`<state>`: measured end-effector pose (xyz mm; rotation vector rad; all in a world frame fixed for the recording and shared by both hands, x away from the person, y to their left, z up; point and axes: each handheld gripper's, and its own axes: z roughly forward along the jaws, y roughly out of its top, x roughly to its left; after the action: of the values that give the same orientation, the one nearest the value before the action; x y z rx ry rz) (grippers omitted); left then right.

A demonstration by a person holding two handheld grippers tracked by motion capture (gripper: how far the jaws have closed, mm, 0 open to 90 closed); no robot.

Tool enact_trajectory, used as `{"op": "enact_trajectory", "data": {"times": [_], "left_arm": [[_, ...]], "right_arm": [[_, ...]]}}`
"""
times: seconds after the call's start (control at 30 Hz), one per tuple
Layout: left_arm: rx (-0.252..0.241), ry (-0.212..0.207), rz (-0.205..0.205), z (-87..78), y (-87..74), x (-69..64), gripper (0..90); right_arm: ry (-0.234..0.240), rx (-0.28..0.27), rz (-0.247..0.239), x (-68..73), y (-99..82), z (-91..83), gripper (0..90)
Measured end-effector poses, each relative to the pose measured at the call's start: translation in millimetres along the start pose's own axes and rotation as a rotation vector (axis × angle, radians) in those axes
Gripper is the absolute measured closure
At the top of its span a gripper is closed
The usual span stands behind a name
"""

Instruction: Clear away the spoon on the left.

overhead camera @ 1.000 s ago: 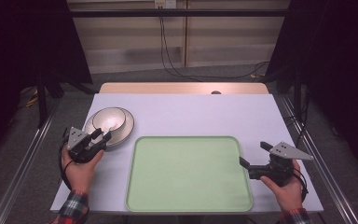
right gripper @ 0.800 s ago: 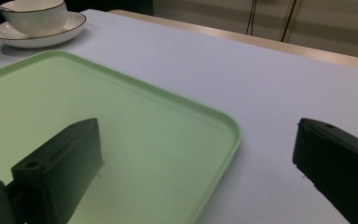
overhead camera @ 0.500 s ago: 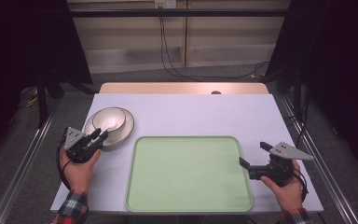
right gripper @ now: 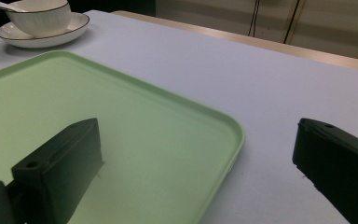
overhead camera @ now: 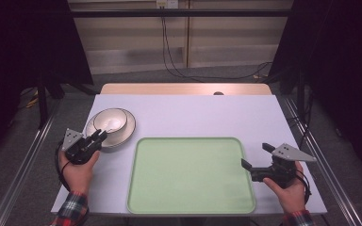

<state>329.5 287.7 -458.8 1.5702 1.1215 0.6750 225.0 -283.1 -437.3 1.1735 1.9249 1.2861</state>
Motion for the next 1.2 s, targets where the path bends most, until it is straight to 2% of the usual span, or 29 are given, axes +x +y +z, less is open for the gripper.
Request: {"op": "enact_trajectory", "data": {"times": [0.2,0.3,0.37,0.43,0.63,0.7,0.93,1.03,1.2], "left_arm": [[0.000,-0.014,0.005,1.8,-0.9,-1.8,77.7],[-0.001,-0.007,0.003,2.3,-1.0,-2.7,79.6],[-0.002,-0.023,0.006,1.9,-0.9,-1.4,81.5],[-0.004,-0.017,0.005,2.1,-0.9,-1.6,82.7],[-0.023,-0.033,-0.036,2.0,1.3,-1.0,84.8],[-0.019,-0.032,-0.035,1.8,2.7,-0.2,84.8],[-0.036,-0.047,-0.068,6.8,19.8,3.2,84.8],[-0.041,-0.036,-0.086,11.6,26.6,4.5,84.8],[-0.039,-0.030,-0.087,20.6,39.3,7.8,84.7]], "right_arm": [[0.005,0.002,0.002,-1.4,-0.1,-0.9,1.0],[0.003,-0.001,0.005,-1.5,-0.1,-0.8,1.0],[0.002,0.002,0.004,-1.2,-0.2,-1.2,1.0],[0.010,-0.002,-0.001,-0.9,0.0,-0.9,1.1],[0.014,-0.005,0.000,-0.7,0.2,-0.8,1.1],[0.015,-0.005,0.000,-0.8,0.3,-0.8,1.1],[0.013,-0.006,0.005,-1.0,0.3,-1.5,1.3],[0.014,-0.005,-0.001,-0.8,0.3,-0.9,1.3],[0.016,0.000,0.004,-1.8,-0.2,-0.9,1.4]]}}
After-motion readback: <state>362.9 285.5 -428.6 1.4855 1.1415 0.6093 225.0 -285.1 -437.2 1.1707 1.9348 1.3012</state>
